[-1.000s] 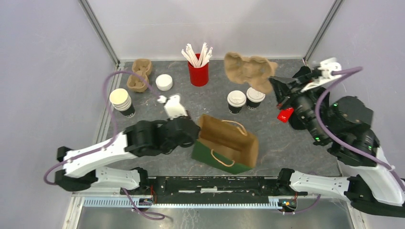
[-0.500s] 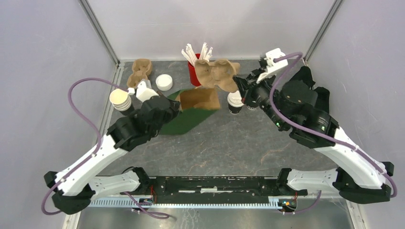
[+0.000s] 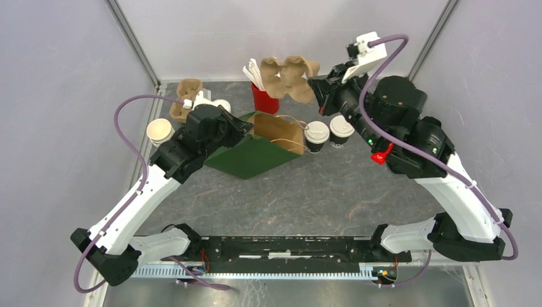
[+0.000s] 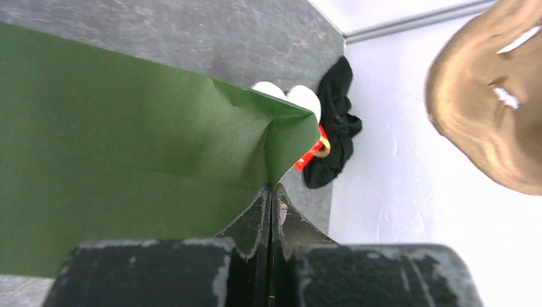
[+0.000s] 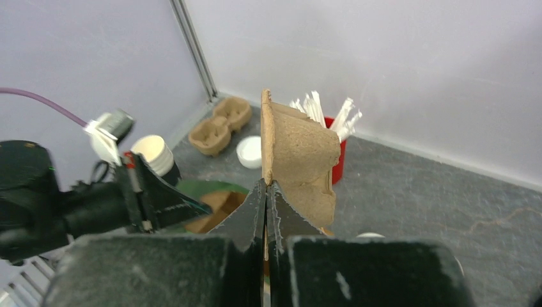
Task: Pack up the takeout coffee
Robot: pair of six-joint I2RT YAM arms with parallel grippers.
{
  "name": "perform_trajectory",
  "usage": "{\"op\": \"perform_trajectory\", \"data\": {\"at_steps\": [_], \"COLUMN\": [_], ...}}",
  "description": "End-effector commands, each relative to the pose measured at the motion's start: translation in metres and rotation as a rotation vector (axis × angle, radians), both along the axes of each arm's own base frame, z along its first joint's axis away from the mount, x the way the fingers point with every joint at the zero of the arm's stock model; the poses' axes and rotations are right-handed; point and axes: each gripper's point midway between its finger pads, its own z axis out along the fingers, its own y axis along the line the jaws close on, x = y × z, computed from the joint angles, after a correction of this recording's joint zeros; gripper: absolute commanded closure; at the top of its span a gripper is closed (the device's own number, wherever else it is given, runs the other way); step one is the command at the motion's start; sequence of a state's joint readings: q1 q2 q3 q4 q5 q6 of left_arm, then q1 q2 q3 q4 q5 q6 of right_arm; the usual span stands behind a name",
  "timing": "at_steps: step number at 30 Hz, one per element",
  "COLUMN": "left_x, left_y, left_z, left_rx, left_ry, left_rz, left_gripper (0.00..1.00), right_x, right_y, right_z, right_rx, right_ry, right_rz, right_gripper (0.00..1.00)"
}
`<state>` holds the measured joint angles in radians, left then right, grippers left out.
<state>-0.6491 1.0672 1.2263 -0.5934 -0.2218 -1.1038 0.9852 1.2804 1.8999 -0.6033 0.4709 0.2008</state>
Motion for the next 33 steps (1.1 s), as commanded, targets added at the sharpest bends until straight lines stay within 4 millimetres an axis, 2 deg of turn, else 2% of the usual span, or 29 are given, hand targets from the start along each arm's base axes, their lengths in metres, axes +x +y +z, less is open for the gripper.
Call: {"op": "perform_trajectory", "data": {"at_steps": [1, 5, 7, 11, 14, 16, 18, 21, 23, 26, 27, 30, 32, 33], "left_x": [-0.012, -0.025, -0.028, -0.027, -0.024, -0.024, -0.026, -0.033, -0.037, -0.046, -0.049, -0.058, -0.062, -0.064], "left_y": [-0.018, -0.025, -0.024, -0.017, -0.008, -0.001, 0.001, 0.005, 0.006, 0.012, 0.016, 0.025, 0.026, 0.024], "left_z": [0.038, 0.04, 0.037, 0.002, -0.024, -0.038, -0.044, -0.055, -0.051, -0.038, -0.031, 0.008, 0.038, 0.053], "left_rx": [-0.067, -0.197, -0.202, -0.159, -0.135, -0.122, -0.121, -0.067, -0.045, -0.01, 0.002, 0.01, -0.011, -0.031], "left_ry": [-0.047, -0.027, -0.02, 0.032, 0.056, 0.074, 0.063, 0.084, 0.069, 0.044, 0.03, -0.058, -0.127, -0.164], "left_rz": [-0.128, -0.157, -0.161, -0.128, -0.083, -0.052, -0.065, -0.092, -0.121, -0.144, -0.15, -0.165, -0.18, -0.194], "left_gripper": [0.98, 0.98, 0.98, 0.98, 0.98, 0.98, 0.97, 0.86, 0.75, 0.39, 0.31, 0.11, 0.02, 0.01], "right_x": [-0.014, -0.026, -0.031, -0.041, -0.05, -0.054, -0.056, -0.055, -0.055, -0.054, -0.054, -0.052, -0.052, -0.052], "right_y": [-0.02, -0.036, -0.041, -0.048, -0.042, -0.036, -0.03, -0.023, -0.019, -0.015, -0.013, -0.011, -0.008, -0.007], "right_z": [0.033, 0.04, 0.041, 0.044, 0.042, 0.034, 0.022, 0.008, 0.005, 0.003, 0.001, -0.005, -0.004, -0.004], "right_rx": [0.055, 0.095, 0.115, 0.181, 0.228, 0.243, 0.251, 0.287, 0.314, 0.345, 0.352, 0.371, 0.38, 0.384], "right_ry": [-0.04, -0.033, -0.026, 0.003, 0.04, 0.072, 0.1, 0.119, 0.127, 0.142, 0.146, 0.156, 0.16, 0.165], "right_rz": [0.006, 0.008, 0.014, 0.027, 0.085, 0.117, 0.136, 0.153, 0.16, 0.166, 0.168, 0.163, 0.173, 0.178], "right_gripper": [1.0, 1.0, 1.0, 1.0, 1.0, 1.0, 1.0, 1.0, 1.0, 1.0, 1.0, 1.0, 1.0, 1.0]}}
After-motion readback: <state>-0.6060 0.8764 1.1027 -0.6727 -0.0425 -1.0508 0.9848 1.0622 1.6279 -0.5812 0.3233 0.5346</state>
